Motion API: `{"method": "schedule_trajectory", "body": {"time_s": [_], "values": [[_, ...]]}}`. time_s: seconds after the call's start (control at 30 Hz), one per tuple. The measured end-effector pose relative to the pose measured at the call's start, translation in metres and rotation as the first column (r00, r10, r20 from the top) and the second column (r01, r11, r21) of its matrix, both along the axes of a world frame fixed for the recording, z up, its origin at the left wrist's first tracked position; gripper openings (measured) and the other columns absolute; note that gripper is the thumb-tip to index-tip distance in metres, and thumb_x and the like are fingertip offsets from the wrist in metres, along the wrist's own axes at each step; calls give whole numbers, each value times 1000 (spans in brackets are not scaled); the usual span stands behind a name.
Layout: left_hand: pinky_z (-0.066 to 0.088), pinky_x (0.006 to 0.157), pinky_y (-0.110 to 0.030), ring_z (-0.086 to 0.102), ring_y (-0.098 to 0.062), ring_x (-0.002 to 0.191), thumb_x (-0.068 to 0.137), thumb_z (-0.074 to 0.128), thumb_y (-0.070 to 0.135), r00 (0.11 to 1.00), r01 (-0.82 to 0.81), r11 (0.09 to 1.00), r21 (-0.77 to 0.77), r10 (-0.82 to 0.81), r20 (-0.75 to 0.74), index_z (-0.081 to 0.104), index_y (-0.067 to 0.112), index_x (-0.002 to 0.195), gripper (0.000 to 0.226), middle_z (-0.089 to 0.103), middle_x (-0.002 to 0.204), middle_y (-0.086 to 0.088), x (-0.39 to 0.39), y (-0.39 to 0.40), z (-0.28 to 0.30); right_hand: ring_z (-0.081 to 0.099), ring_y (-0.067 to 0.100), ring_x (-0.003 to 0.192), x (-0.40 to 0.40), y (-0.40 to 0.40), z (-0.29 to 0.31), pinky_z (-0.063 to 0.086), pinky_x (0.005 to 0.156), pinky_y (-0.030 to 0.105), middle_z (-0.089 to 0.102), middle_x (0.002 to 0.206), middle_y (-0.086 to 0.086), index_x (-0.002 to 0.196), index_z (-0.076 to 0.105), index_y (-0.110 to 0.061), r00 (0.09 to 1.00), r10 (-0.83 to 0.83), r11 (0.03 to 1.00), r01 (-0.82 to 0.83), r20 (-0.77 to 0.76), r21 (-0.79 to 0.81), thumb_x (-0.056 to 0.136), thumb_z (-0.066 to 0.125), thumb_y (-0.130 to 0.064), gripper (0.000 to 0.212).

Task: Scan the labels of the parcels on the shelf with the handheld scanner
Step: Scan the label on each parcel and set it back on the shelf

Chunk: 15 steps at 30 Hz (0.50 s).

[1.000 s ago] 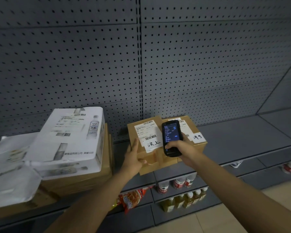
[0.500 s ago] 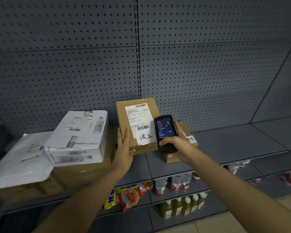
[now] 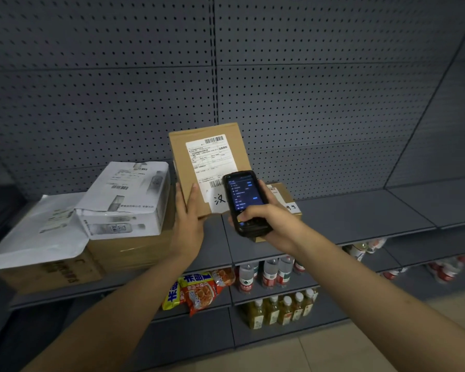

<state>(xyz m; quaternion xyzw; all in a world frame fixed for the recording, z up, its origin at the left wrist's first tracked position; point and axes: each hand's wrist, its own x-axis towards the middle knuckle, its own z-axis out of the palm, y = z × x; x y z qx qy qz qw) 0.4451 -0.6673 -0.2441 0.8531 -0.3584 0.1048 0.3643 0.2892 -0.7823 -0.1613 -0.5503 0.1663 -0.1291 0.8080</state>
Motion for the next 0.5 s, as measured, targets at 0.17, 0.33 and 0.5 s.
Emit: {"method": "schedule_trajectory", "body": {"time_s": [0.17,0.33,0.5], "values": [[50,90,-54,32,-42,136,84,63,-4,997,19,999,26,-21,80,8,32,152,95,-5,160,-8,15,9,-13,70,35,97,-9,17,14,56,75,38,67,117,18,136,46,-25,996,88,992,-85,-31,94,62,62,12,85],[48,89,-57,25,-42,140,82,64,-6,989,71,995,65,-78,128,-2,40,149,104,-9,160,-7,22,18,-14,72,32,84,-8,35,23,57,82,42,67,109,16,137,48,-18,992,121,982,-116,-27,148,63,59,14,82],[48,87,-54,21,-41,141,77,65,-12,987,84,996,32,-88,137,5,39,147,106,-2,159,-14,18,17,-12,68,32,88,-9,52,27,61,73,37,65,108,17,136,50,-11,995,91,975,-82,-33,208,66,58,16,75]]}}
